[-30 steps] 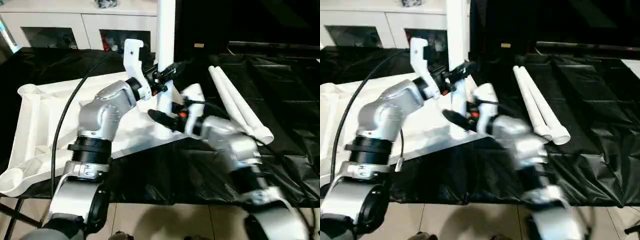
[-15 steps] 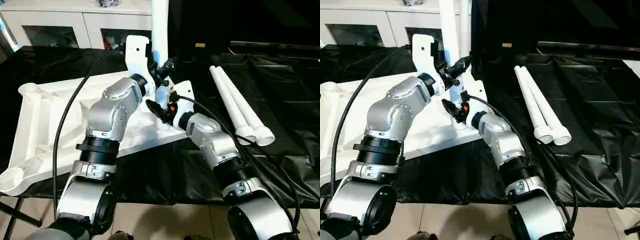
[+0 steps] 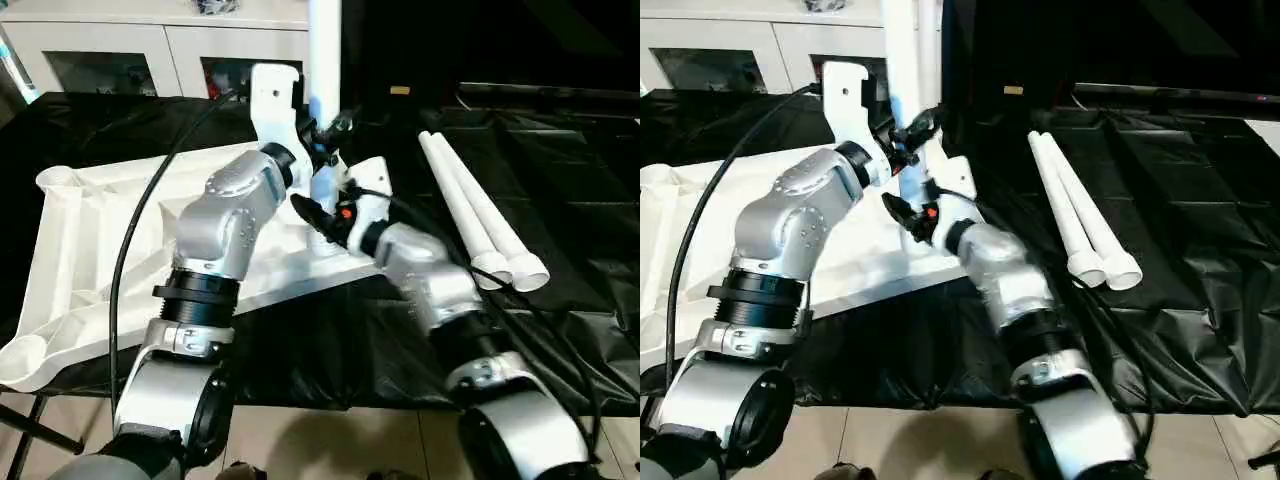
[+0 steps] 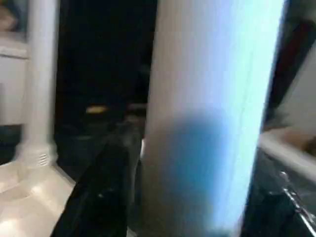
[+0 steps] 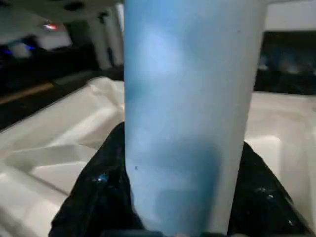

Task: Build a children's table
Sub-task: Insert table leg to table base

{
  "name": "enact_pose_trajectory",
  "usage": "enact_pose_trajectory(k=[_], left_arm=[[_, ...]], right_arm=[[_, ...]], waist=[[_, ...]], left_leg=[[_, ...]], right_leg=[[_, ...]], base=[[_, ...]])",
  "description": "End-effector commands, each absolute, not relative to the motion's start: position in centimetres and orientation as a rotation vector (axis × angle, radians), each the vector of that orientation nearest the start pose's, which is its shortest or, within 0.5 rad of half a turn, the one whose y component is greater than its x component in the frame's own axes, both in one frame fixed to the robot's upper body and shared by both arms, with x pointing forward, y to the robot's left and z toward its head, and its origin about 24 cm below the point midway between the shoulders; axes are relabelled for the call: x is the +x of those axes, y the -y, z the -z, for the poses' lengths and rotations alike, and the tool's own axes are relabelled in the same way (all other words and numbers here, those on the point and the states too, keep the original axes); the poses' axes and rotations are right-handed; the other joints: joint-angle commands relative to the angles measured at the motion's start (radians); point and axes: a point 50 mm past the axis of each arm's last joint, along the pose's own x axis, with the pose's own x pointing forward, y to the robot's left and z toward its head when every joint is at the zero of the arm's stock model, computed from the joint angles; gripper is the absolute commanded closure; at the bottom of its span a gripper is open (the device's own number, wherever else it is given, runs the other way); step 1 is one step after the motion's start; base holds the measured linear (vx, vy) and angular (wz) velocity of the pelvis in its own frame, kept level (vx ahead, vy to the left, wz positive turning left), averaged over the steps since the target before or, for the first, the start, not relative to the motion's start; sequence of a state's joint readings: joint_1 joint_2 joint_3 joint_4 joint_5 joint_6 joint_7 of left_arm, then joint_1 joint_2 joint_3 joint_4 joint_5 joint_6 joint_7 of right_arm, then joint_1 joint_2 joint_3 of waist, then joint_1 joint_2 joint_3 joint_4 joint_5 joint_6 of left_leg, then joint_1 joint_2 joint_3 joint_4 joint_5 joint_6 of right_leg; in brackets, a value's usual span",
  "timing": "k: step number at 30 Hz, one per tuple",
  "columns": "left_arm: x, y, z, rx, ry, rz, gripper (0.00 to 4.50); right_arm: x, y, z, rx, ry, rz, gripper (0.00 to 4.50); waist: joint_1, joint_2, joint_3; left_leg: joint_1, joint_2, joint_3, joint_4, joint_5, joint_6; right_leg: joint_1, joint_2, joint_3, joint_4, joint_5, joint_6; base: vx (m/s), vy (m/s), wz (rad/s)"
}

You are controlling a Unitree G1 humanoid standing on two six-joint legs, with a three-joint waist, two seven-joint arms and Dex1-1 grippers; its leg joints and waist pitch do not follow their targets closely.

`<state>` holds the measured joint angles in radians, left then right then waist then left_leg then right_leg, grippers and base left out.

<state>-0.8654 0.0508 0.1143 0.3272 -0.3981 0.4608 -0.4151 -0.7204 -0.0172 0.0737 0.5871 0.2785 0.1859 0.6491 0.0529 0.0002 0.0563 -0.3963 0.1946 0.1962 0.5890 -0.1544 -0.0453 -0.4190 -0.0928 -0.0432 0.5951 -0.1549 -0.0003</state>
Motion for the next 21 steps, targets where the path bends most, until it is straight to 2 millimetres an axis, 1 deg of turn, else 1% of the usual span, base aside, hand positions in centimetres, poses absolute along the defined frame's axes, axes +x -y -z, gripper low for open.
enact_pose_trajectory(k=[1, 2, 3, 4, 5, 6, 7, 8, 9, 10, 11, 12, 13, 14, 15, 17, 18, 21], left_arm=[[36.8, -8.2, -20.6, -0.395, 0.082, 0.809, 1.52], [36.5, -8.3, -20.7, -0.455, 0.075, 0.879, 1.52], [36.3, -8.4, -20.8, -0.492, 0.074, 0.925, 1.52], [36.3, -8.4, -20.8, -0.492, 0.074, 0.925, 1.52], [36.0, -8.5, -20.9, -0.536, 0.066, 1.001, 1.52], [35.8, -8.6, -20.8, -0.544, 0.058, 1.041, 1.52], [35.4, -8.6, -20.8, -0.564, 0.045, 1.11, 1.52], [34.8, -8.7, -20.7, -0.595, 0.029, 1.205, 1.52], [34.6, -8.8, -20.8, -0.612, 0.026, 1.249, 1.52], [34.5, -8.8, -20.9, -0.62, 0.026, 1.262, 1.52], [34.2, -8.9, -20.9, -0.646, 0.018, 1.307, 1.52], [34.1, -8.9, -21.0, -0.654, 0.009, 1.332, 1.52], [34.1, -8.9, -21.0, -0.656, 0.004, 1.345, 1.52], [34.0, -8.9, -20.9, -0.655, -0.004, 1.359, 1.52], [33.9, -8.9, -20.9, -0.648, -0.014, 1.376, 1.52], [33.6, -8.8, -20.8, -0.619, -0.021, 1.404, 1.52], [33.6, -8.8, -20.8, -0.609, -0.024, 1.408, 1.81], [33.6, -8.8, -20.8, -0.611, -0.027, 1.413, 1.94]], right_arm=[[34.6, 5.3, -11.9, 0.223, -0.012, -1.02, 2.59], [34.3, 5.6, -12.1, 0.243, -0.006, -1.062, 2.59], [34.1, 5.8, -12.2, 0.256, -0.002, -1.09, 2.59], [34.1, 5.8, -12.2, 0.256, -0.002, -1.09, 2.59], [33.7, 6.2, -12.4, 0.285, 0.005, -1.144, 2.59], [33.4, 6.4, -12.6, 0.301, 0.01, -1.178, 2.59], [32.9, 6.8, -12.8, 0.323, 0.012, -1.242, 2.59], [32.1, 7.3, -13.2, 0.346, 0.015, -1.334, 2.59], [31.8, 7.6, -13.2, 0.351, 0.005, -1.372, 2.59], [31.7, 7.7, -13.2, 0.35, 0.003, -1.386, 2.59], [31.2, 8.0, -13.2, 0.344, -0.004, -1.43, 2.59], [31.0, 8.2, -13.1, 0.335, -0.021, -1.455, 2.59], [30.9, 8.3, -13.0, 0.33, -0.031, -1.467, 2.59], [30.7, 8.4, -12.9, 0.329, -0.045, -1.487, 2.59], [30.5, 8.5, -12.9, 0.328, -0.054, -1.503, 2.59], [30.2, 8.7, -12.9, 0.332, -0.069, -1.525, 2.59], [30.2, 8.7, -13.0, 0.333, -0.072, -1.529, 2.59], [29.9, 8.9, -13.1, 0.342, -0.083, -1.545, 2.59]], waist=[[0.001, -0.001, -0.08], [0.002, -0.001, -0.079], [0.003, 0.0, -0.079], [0.003, -0.002, -0.078], [0.004, -0.001, -0.078], [0.004, -0.001, -0.078], [0.004, 0.002, -0.078], [0.005, 0.002, -0.078], [0.007, 0.003, -0.077], [0.007, 0.002, -0.077], [0.009, 0.005, -0.076], [0.01, 0.005, -0.075], [0.01, 0.004, -0.074], [0.01, 0.005, -0.074], [0.01, 0.003, -0.074], [0.01, 0.003, -0.073], [0.01, 0.003, -0.074], [0.009, 0.003, -0.076]], left_leg=[[0.025, 0.02, -0.009, -0.059, -0.203, 0.044], [0.026, 0.019, -0.008, -0.058, -0.203, 0.048], [0.027, 0.018, -0.007, -0.058, -0.207, 0.049], [0.027, 0.018, -0.007, -0.058, -0.208, 0.048], [0.027, 0.018, -0.007, -0.059, -0.212, 0.047], [0.027, 0.018, -0.007, -0.059, -0.212, 0.047], [0.027, 0.02, -0.008, -0.06, -0.22, 0.048], [0.028, 0.02, -0.009, -0.06, -0.221, 0.05], [0.029, 0.02, -0.008, -0.06, -0.22, 0.053], [0.029, 0.02, -0.008, -0.059, -0.217, 0.052], [0.028, 0.022, -0.008, -0.06, -0.222, 0.046], [0.028, 0.021, -0.008, -0.06, -0.226, 0.042], [0.029, 0.022, -0.007, -0.061, -0.239, 0.037], [0.03, 0.021, -0.008, -0.061, -0.247, 0.033], [0.029, 0.021, -0.009, -0.062, -0.255, 0.028], [0.03, 0.02, -0.01, -0.063, -0.262, 0.019], [0.03, 0.022, -0.011, -0.064, -0.261, 0.015], [0.03, 0.021, -0.011, -0.062, -0.247, 0.014]], right_leg=[[0.057, -0.031, 0.022, -0.053, -0.129, -0.221], [0.058, -0.029, 0.022, -0.052, -0.136, -0.233], [0.057, -0.029, 0.022, -0.054, -0.142, -0.235], [0.058, -0.03, 0.022, -0.054, -0.146, -0.237], [0.059, -0.028, 0.021, -0.054, -0.152, -0.242], [0.059, -0.028, 0.021, -0.054, -0.152, -0.242], [0.058, -0.029, 0.021, -0.055, -0.163, -0.24], [0.059, -0.028, 0.021, -0.055, -0.163, -0.239], [0.06, -0.026, 0.02, -0.055, -0.162, -0.242], [0.06, -0.025, 0.02, -0.054, -0.158, -0.243], [0.058, -0.027, 0.019, -0.054, -0.165, -0.249], [0.06, -0.026, 0.018, -0.055, -0.173, -0.247], [0.058, -0.027, 0.019, -0.057, -0.196, -0.242], [0.058, -0.028, 0.019, -0.058, -0.209, -0.24], [0.058, -0.029, 0.019, -0.062, -0.231, -0.232], [0.057, -0.03, 0.019, -0.066, -0.258, -0.22], [0.057, -0.03, 0.02, -0.064, -0.26, -0.216], [0.057, -0.03, 0.021, -0.063, -0.233, -0.219]], base=[[0.0, 0.0, 0.0], [0.0, 0.0, 0.0], [0.0, 0.0, 0.0], [0.0, 0.0, 0.0], [0.0, 0.0, 0.0], [0.0, 0.0, 0.0], [0.0, 0.0, 0.0], [0.0, 0.0, 0.0], [0.0, 0.0, 0.0], [0.0, 0.0, 0.0], [0.0, 0.0, 0.0], [0.0, 0.0, 0.0], [0.0, 0.0, 0.0], [0.0, 0.0, 0.0], [0.0, 0.0, 0.0], [0.0, 0.0, 0.0], [0.0, 0.0, 0.0], [0.0, 0.0, 0.0]])
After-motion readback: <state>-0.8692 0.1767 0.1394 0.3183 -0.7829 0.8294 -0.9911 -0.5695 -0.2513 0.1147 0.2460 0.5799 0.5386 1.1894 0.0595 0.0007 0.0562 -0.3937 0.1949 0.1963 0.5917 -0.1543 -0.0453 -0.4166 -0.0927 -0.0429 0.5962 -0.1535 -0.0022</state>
